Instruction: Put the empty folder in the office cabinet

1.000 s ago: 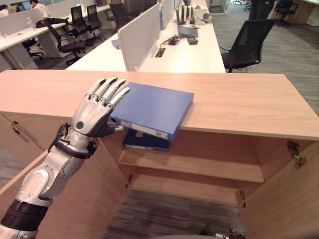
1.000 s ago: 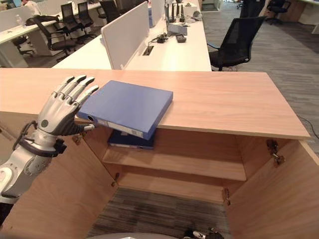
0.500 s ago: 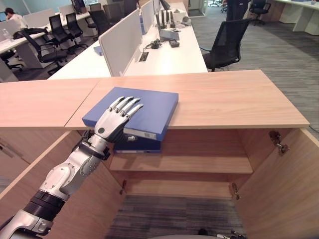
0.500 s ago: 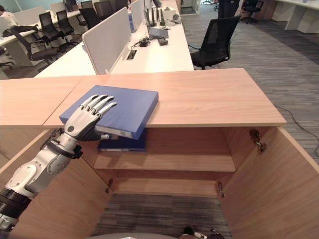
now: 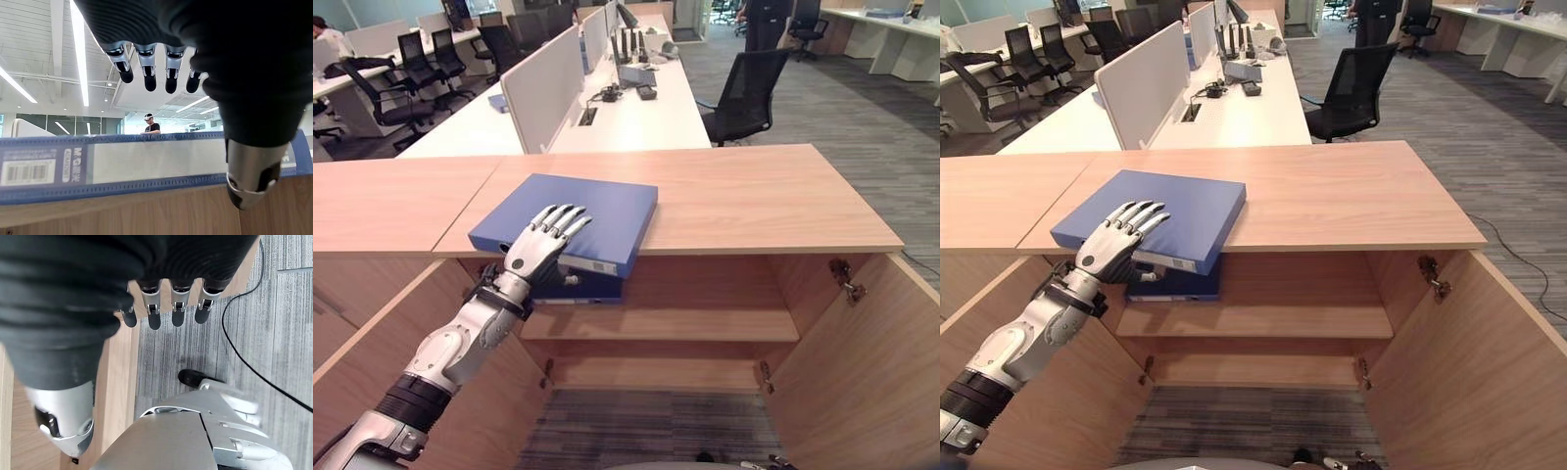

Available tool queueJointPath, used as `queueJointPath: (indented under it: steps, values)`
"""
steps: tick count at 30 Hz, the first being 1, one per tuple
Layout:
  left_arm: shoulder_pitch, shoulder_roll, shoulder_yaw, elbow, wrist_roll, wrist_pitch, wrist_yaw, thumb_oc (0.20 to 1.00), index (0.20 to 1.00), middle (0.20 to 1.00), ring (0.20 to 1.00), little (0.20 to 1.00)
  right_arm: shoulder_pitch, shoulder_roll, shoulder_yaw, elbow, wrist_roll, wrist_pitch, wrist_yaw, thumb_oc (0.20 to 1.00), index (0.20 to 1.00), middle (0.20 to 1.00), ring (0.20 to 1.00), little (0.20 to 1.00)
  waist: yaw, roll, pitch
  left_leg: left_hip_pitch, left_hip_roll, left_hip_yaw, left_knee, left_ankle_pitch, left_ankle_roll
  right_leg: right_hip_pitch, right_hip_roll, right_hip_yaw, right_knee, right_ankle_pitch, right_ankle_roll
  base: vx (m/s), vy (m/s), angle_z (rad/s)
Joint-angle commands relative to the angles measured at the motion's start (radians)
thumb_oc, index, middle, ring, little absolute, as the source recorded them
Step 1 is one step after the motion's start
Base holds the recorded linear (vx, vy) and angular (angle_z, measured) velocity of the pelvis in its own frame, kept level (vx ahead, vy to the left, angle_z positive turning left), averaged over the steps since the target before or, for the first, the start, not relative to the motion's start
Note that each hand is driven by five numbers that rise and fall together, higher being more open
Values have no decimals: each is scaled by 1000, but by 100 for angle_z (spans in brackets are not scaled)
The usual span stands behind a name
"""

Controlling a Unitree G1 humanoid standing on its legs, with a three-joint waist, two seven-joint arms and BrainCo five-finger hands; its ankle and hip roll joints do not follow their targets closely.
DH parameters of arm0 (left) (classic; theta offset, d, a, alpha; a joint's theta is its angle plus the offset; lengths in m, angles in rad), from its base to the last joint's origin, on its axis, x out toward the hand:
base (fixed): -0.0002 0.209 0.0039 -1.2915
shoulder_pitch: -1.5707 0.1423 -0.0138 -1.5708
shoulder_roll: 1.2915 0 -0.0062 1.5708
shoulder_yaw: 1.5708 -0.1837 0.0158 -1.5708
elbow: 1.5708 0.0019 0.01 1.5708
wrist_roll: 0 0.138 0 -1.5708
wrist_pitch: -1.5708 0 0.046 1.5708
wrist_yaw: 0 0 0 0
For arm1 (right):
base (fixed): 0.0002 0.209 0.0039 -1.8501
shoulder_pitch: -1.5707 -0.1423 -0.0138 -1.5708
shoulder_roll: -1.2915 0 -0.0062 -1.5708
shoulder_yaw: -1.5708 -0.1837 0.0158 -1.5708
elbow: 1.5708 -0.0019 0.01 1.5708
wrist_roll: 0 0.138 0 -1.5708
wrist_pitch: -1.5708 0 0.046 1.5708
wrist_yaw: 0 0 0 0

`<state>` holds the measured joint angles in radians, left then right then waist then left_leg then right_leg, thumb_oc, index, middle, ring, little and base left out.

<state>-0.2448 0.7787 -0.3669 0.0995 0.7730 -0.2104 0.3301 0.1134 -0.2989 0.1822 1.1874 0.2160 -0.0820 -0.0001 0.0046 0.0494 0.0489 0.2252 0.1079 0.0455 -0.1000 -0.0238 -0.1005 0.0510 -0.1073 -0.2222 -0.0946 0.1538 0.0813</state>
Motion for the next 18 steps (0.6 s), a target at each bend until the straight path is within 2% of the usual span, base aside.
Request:
queueJointPath:
  steps: [1,8,18]
  values:
    - [-164,18,-17,31,17,19,23,1000,1000,1000,1000,1000,-59,-9,-7,28,28,-23,-7,1000,1000,1000,1000,1000,-10,-26,36,-38,-3,22,13,-4,-32,138,-48,24,16,-168,97,-44,2,-2]
    - [-224,14,-86,149,78,53,30,1000,1000,1000,1000,1000,-67,-18,1,32,28,-23,-10,1000,1000,1000,1000,1000,-21,-27,35,-27,0,32,13,-17,-34,144,-46,34,15,-177,100,5,4,-2]
    - [-262,3,-120,224,107,81,40,1000,1000,1000,1000,1000,-69,-20,0,37,29,-20,-12,1000,1000,1000,1000,1000,-34,-26,33,-23,2,42,13,-18,-35,140,-46,44,17,-177,101,-1,3,-4]
